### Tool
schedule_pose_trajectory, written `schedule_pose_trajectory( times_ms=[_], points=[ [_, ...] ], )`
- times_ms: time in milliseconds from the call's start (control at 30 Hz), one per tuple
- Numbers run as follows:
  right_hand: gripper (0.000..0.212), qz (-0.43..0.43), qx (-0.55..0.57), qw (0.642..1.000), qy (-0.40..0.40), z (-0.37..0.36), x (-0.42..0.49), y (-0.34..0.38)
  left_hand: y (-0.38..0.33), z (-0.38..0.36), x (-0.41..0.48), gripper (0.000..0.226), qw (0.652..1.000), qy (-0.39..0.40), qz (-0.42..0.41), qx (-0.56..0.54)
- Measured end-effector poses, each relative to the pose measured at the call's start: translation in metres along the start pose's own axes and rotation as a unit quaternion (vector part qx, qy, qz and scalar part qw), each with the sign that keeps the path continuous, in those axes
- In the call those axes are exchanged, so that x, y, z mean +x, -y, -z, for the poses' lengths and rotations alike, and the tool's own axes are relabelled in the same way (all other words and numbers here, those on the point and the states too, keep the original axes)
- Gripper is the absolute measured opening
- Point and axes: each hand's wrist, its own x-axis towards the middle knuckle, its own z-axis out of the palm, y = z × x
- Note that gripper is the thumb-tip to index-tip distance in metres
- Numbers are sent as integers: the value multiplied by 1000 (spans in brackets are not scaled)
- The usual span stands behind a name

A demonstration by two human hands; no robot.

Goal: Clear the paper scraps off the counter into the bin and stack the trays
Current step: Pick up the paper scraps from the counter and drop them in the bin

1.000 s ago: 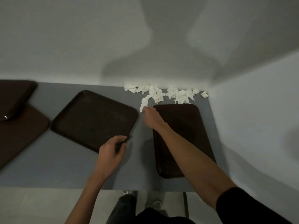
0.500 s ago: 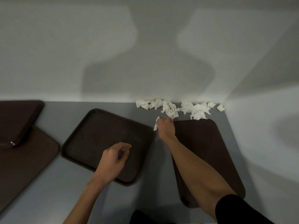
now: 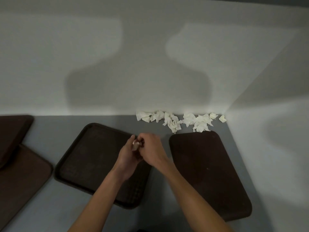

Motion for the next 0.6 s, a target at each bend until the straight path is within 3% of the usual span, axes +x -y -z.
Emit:
schedule_pose_trajectory(
  times_ms=[133,167,233,333,500,600],
  points=[
    [31,26,-30,986,159,2,14,5,-5,16,10,39,992,-98,-66,37],
    [36,5,5,987,163,4,23,6,-7,24,12,37,990,-115,-72,38],
    [30,-24,15,996,90,8,49,4,-6,41,14,33,985,-153,-64,45],
    [28,-36,-96,995,-5,3,105,-16,-2,55,7,33,977,-177,-53,108],
    [67,-75,-238,965,86,-25,171,-55,-6,61,-12,36,969,-153,-62,186],
    [60,-92,-325,934,116,-52,171,-77,-7,63,-18,37,959,-146,-87,225]
  ],
)
